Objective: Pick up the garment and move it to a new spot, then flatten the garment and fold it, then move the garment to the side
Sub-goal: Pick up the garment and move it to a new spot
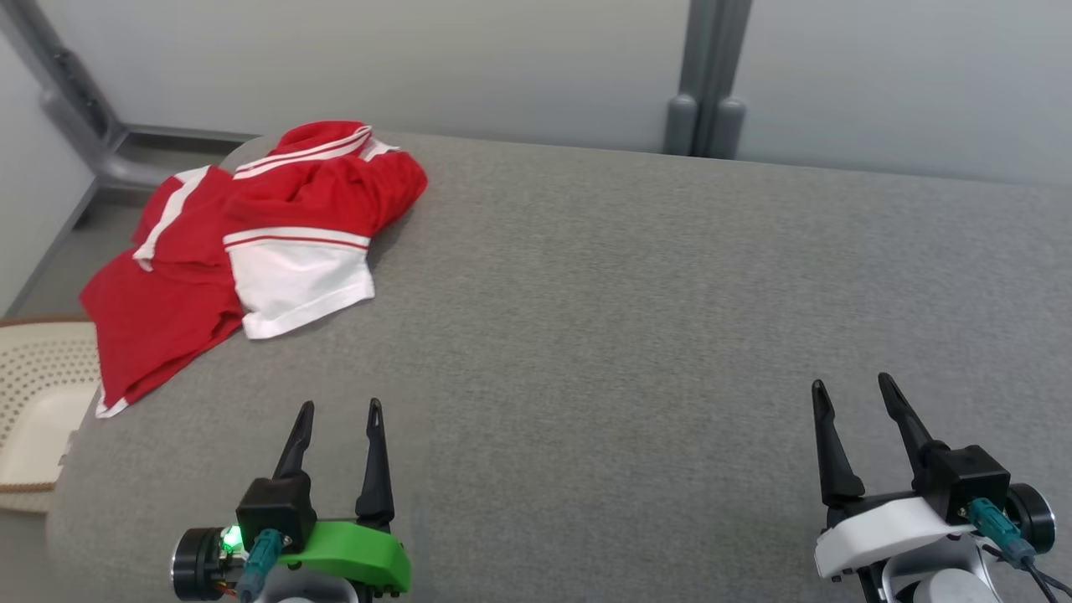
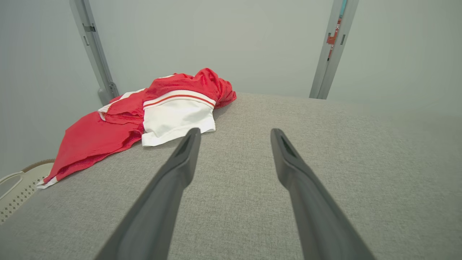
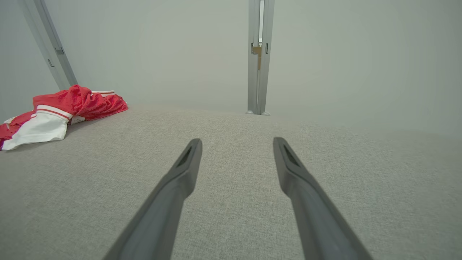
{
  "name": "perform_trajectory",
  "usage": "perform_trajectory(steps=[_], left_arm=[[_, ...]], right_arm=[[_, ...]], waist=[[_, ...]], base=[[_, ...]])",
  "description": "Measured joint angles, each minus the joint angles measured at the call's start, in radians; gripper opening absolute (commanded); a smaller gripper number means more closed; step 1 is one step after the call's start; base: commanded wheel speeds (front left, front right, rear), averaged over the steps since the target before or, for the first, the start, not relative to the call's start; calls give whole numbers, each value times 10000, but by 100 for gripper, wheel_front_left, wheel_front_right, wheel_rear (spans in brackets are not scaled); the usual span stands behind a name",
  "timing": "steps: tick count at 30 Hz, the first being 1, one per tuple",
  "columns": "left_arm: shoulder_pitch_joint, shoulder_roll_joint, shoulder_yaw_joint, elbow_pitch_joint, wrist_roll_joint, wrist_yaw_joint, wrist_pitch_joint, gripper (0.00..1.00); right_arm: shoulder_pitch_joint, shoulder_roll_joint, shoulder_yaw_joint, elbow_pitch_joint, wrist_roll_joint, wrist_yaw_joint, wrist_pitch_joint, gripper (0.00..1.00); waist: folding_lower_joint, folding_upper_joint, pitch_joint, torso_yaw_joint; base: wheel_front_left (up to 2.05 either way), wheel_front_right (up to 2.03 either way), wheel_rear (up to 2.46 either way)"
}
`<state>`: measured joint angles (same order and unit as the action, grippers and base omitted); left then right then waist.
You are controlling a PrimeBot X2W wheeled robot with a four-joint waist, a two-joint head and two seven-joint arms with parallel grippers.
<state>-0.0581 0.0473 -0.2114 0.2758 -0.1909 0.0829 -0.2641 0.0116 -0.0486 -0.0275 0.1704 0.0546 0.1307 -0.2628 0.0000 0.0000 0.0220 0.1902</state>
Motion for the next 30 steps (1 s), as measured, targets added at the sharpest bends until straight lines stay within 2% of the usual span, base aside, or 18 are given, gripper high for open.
perform_trajectory(steps=[15,21,27,30], left_arm=[[-1,10,318,-221,-21,54,2,100],[79,12,357,-420,-50,142,0,100],[130,10,395,-491,-77,161,0,100],[9,71,556,-420,81,-10,0,100]], right_arm=[[-392,8,673,150,-58,2,0,100],[-473,10,878,203,-136,4,0,100],[-524,13,836,90,-251,6,0,100],[-543,0,777,-2,-311,4,0,100]], waist=[[0,0,361,2902],[0,0,486,3399],[0,0,647,3457],[0,0,745,3417]], base=[[0,0,0],[0,0,0],[0,0,0],[0,0,0]])
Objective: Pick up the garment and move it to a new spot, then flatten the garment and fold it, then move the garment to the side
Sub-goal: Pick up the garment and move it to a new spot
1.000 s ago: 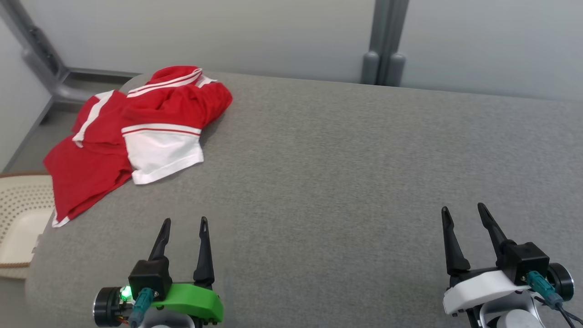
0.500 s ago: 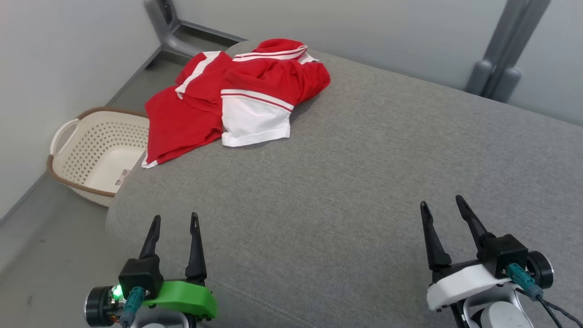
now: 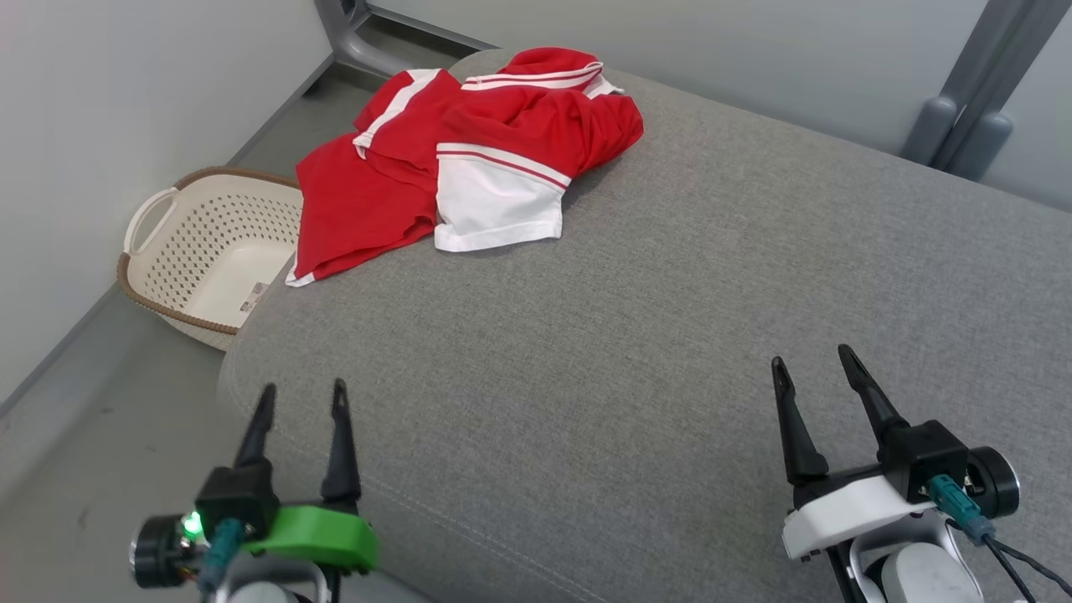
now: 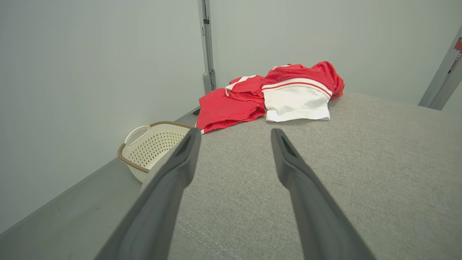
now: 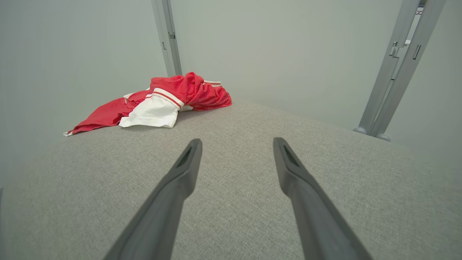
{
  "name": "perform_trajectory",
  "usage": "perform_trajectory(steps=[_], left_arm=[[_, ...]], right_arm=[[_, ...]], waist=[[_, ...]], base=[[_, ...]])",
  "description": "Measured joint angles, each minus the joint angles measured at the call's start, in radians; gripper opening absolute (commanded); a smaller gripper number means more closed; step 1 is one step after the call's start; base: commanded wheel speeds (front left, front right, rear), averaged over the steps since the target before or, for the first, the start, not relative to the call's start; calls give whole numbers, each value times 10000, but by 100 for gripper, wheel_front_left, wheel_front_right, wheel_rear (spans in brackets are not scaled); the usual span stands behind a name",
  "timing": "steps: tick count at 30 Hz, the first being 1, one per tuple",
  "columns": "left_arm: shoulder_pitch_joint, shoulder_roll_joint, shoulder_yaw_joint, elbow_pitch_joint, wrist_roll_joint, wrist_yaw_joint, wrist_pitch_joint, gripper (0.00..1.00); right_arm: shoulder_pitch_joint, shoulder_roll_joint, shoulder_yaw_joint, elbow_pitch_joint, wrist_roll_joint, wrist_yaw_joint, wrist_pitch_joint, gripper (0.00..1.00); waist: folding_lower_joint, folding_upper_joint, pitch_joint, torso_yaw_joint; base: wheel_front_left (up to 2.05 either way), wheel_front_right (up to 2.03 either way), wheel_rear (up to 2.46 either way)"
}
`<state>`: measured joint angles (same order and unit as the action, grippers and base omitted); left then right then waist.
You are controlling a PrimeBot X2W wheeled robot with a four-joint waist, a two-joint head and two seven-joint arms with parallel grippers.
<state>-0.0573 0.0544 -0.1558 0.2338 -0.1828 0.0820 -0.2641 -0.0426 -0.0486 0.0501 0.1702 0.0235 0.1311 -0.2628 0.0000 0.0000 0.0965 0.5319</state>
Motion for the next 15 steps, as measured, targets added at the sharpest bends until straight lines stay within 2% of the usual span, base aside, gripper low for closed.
perform_trajectory(steps=[4,8,13,15], left_arm=[[-1083,548,514,-178,215,-240,0,100],[-3071,1344,922,-230,623,-583,0,100],[-5755,2313,1022,602,892,-1089,96,100],[-6901,2633,1028,1239,871,-1331,669,100]], right_arm=[[-290,19,-15,-213,-236,2,0,100],[-470,10,-205,-326,-600,2,0,100],[-693,8,-376,-476,-1080,4,0,100],[-758,4,-347,-564,-1262,4,0,100]], waist=[[0,0,193,-205],[0,0,559,-577],[0,0,1114,-1216],[0,0,1386,-1512]], base=[[0,0,0],[0,0,0],[0,0,0],[0,0,0]])
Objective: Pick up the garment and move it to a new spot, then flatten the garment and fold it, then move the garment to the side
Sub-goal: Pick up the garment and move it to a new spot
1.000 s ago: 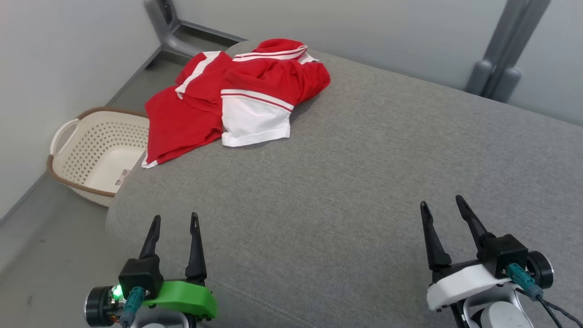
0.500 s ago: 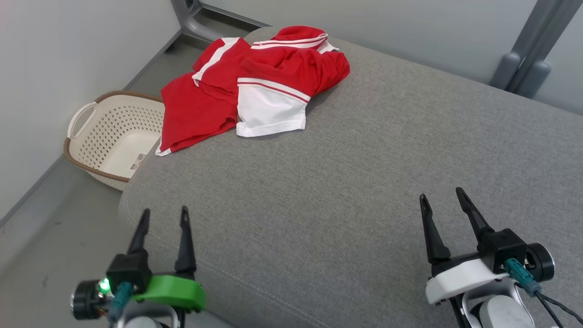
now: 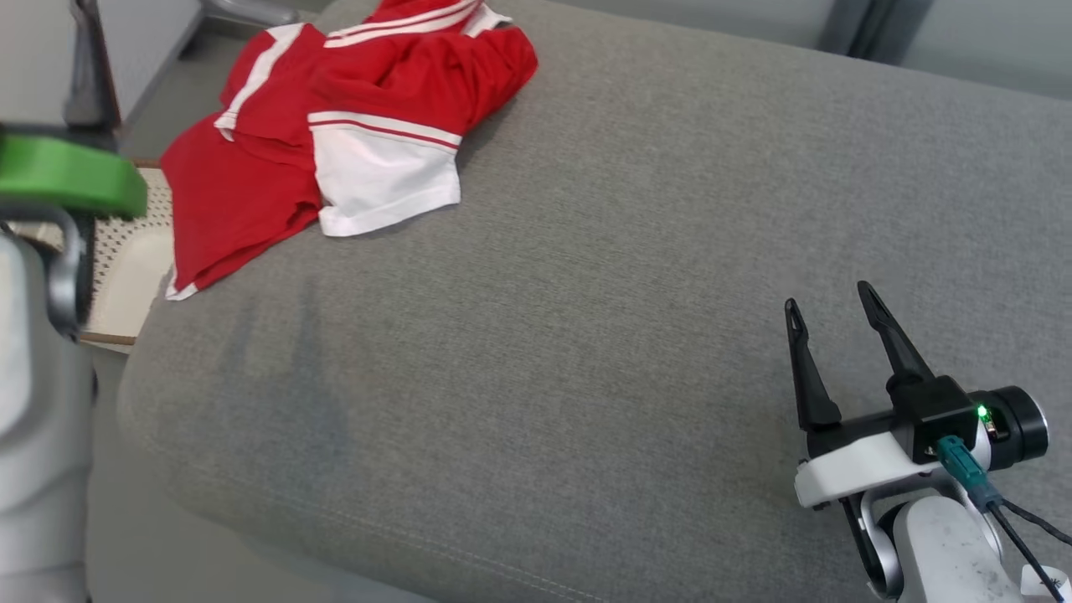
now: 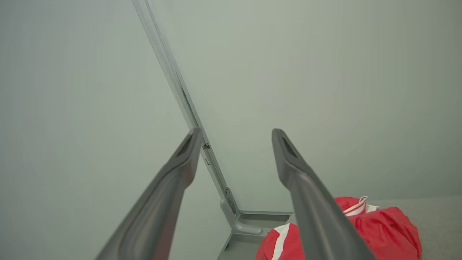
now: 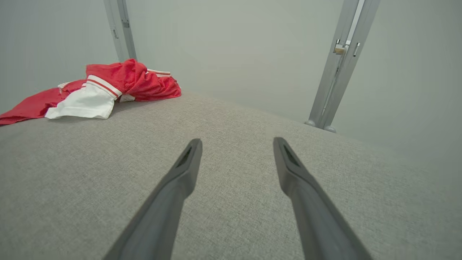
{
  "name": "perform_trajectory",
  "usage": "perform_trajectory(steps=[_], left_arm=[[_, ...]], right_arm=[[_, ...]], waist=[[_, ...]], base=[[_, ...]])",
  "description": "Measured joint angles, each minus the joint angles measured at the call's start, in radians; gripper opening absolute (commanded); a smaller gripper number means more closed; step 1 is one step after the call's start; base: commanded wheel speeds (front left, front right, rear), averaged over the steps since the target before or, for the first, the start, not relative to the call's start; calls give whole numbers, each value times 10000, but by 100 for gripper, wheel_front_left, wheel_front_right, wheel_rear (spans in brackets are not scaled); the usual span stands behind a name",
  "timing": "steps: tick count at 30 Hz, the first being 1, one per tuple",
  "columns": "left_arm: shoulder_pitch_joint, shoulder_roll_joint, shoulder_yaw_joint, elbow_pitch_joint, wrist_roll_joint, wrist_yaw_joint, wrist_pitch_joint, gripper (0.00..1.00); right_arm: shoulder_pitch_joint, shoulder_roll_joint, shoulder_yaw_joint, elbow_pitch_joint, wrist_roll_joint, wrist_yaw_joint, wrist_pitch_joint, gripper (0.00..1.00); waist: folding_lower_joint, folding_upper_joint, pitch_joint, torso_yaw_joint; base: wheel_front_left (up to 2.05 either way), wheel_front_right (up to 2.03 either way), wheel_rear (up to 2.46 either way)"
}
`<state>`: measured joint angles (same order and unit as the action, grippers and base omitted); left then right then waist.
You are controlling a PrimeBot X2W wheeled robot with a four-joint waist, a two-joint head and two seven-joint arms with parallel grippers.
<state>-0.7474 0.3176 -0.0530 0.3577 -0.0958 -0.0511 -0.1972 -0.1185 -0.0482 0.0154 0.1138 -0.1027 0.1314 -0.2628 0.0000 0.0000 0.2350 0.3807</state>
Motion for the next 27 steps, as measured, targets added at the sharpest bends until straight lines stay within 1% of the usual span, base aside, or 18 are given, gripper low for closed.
perform_trajectory(steps=[1,3,6,9,12,15,17,19,23,27], left_arm=[[-407,63,38,230,-58,-46,148,100],[-1375,180,71,1032,-320,-270,792,100],[-2260,420,-311,2205,-349,-548,1845,100],[-2891,401,-610,3287,-836,-709,2813,100],[-3169,278,-1152,4105,-1241,-759,3567,100],[-3196,196,-2031,4414,-1962,-782,3768,100],[-3248,334,-2452,4644,-2228,-796,3814,100],[-3296,533,-2765,4851,-2372,-796,3812,100],[-3519,556,-3267,5256,-2824,-803,3793,100],[-3709,698,-3659,5611,-3312,-802,3812,100]], right_arm=[[-20,0,19,-48,-40,0,0,100],[-140,0,90,-165,-92,0,0,100],[-301,0,188,-303,-150,0,0,100],[-459,-4,307,-372,-157,0,0,100],[-548,-4,351,-443,-186,0,0,100],[-648,-6,364,-493,-186,0,0,100],[-742,-6,299,-533,-190,0,0,100],[-802,-6,238,-562,-215,0,0,100],[-951,10,232,-665,-211,2,-31,100],[-1072,29,282,-683,-136,2,-33,100]], waist=[[0,0,114,-112],[0,0,416,-392],[1,0,867,-762],[1,0,1342,-1105],[1,0,1818,-1401],[2,0,2284,-1666],[2,0,2606,-1833],[2,0,2877,-1965],[2,0,3353,-2231],[2,0,3588,-2512]], base=[[0,0,0],[0,0,0],[0,0,0],[0,0,0],[0,0,0],[0,0,0],[0,0,0],[0,0,0],[0,0,0],[0,0,0]])
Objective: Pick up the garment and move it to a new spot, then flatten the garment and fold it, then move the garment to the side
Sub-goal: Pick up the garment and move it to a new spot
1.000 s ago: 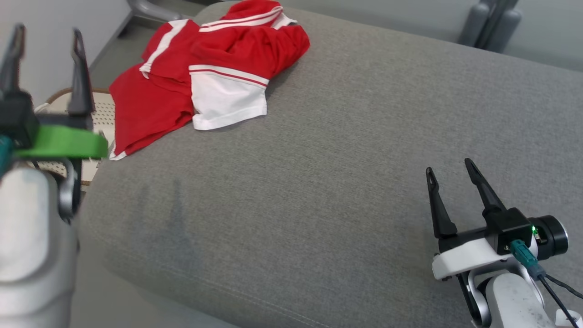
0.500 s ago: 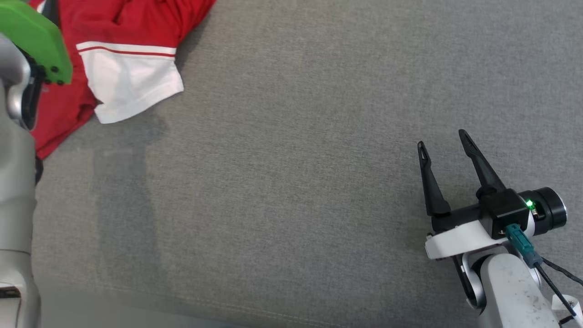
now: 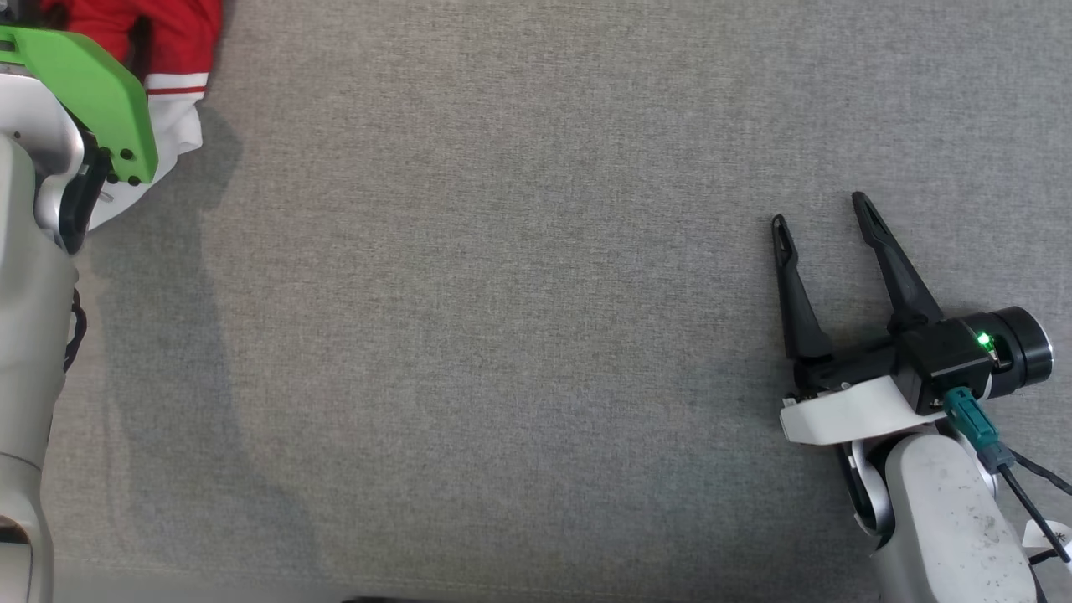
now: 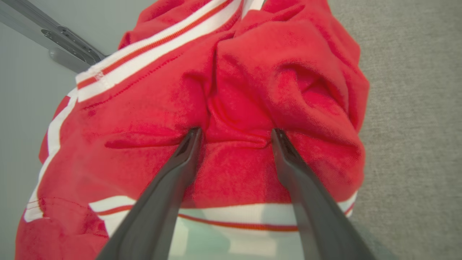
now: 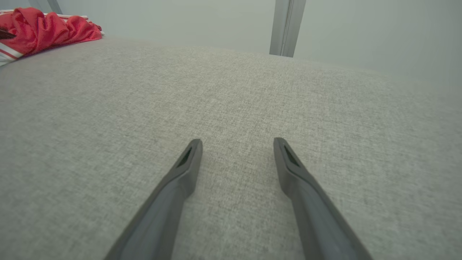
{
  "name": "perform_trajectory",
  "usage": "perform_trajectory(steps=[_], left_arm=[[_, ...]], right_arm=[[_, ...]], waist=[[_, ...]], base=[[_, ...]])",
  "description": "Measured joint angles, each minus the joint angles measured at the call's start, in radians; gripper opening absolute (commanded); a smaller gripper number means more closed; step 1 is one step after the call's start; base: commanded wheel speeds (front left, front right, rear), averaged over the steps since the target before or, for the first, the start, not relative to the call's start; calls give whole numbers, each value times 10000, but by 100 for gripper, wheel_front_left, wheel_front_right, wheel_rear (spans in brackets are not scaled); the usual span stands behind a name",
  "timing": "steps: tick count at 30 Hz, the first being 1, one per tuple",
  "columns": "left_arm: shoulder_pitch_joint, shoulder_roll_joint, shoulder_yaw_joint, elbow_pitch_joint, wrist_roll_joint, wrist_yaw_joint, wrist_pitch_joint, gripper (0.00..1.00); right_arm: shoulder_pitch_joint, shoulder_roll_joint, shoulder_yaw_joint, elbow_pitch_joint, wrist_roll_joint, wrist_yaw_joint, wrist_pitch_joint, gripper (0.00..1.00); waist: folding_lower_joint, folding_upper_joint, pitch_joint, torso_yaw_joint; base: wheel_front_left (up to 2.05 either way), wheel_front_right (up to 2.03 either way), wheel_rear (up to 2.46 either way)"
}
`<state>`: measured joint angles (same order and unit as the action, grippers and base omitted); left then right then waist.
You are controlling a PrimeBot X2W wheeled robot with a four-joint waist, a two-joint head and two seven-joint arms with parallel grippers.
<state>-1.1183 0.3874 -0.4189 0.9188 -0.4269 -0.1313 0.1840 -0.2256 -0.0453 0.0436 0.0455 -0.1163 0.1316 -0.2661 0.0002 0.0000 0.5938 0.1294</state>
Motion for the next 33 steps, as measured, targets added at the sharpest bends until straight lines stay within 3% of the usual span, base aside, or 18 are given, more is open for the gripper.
perform_trajectory(steps=[1,2,3,4,15,24,33], left_arm=[[-20,8,-107,73,-92,2,4,88],[-29,21,-186,128,-159,2,8,49],[-41,46,-313,182,-238,2,2,40],[-54,71,-418,217,-320,2,-4,0],[-461,587,-1546,330,-470,0,-966,0],[-1098,788,-2558,-12,-86,0,-1758,0],[-1371,-579,-3733,-1162,-614,0,-2228,0]], right_arm=[[-30,2,2,8,4,0,0,100],[-47,2,-2,21,10,0,0,100],[-52,2,-10,38,33,0,-2,100],[-53,0,-27,59,61,0,-2,100],[70,-27,-81,472,474,0,10,100],[604,-31,-433,911,1099,0,17,100],[1568,-33,-1030,1354,1519,0,17,100]], waist=[[-1,0,28,-60],[0,0,39,-101],[0,0,37,-139],[-1,0,12,-158],[-1,1,-836,-123],[-1,0,-2321,-200],[-2,1,-4071,-551]], base=[[0,0,0],[0,0,0],[0,0,0],[0,0,0],[0,0,0],[0,0,0],[0,0,0]])
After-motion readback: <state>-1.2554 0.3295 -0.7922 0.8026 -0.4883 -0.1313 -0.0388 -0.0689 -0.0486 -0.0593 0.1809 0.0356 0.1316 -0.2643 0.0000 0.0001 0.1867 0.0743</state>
